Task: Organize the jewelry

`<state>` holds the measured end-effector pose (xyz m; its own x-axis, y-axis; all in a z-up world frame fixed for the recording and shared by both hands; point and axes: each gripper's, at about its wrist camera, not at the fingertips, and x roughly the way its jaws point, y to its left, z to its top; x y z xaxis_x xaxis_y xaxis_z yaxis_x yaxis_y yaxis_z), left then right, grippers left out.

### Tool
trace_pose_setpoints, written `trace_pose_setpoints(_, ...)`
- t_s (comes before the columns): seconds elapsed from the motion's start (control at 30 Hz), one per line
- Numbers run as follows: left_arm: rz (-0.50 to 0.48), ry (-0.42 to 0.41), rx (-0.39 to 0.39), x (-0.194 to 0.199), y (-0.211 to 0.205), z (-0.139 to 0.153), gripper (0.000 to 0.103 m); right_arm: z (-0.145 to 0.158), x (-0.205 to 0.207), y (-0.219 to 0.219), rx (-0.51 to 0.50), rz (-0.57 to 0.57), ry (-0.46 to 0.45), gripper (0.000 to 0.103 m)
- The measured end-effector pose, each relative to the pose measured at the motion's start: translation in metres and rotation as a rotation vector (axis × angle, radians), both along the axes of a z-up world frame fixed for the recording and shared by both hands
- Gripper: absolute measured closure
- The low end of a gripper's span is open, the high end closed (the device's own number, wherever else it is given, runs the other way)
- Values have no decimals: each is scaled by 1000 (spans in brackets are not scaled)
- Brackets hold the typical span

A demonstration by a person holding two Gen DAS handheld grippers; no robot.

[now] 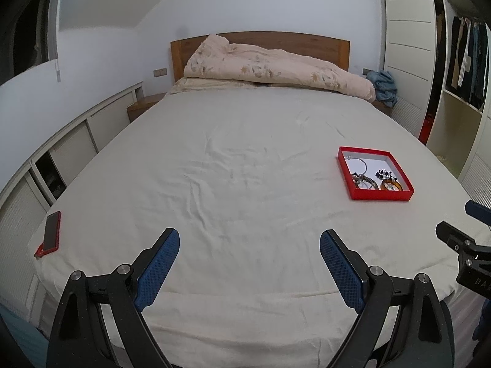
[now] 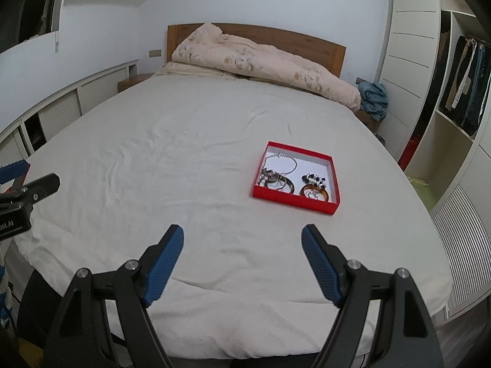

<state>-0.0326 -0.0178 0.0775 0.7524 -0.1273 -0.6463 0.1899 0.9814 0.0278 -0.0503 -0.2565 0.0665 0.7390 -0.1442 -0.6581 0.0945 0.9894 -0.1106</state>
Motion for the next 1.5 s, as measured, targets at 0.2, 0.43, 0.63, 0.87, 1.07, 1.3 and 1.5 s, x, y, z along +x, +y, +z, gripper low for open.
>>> trace_pose_setpoints(0.2, -3, 7, -11, 2, 4, -4, 11, -5, 1, -1, -2, -8, 22, 25)
trace_pose_setpoints(0.43, -3, 13, -17, 3, 7, -5, 11, -5, 0, 0, -8, -14, 23, 25)
trace_pose_setpoints(0.63, 1, 18, -16, 3, 8, -7, 11, -5, 0, 3, -9, -13, 26, 25)
trace_pose_setpoints(0.87, -1, 22, -17, 4, 9, -9, 11, -5, 0, 3, -9, -14, 26, 25)
trace_pose_setpoints(1.07, 0, 22, -18, 3, 10, -9, 11, -5, 0, 3, -10, -12, 26, 25)
trace_pose_setpoints(1.3, 0, 28, -19, 4, 8, -10, 11, -6, 0, 3, -10, -12, 28, 25)
trace_pose_setpoints(1.5, 1, 27, -18, 4, 9, -11, 11, -8, 0, 4, -9, -13, 31, 25)
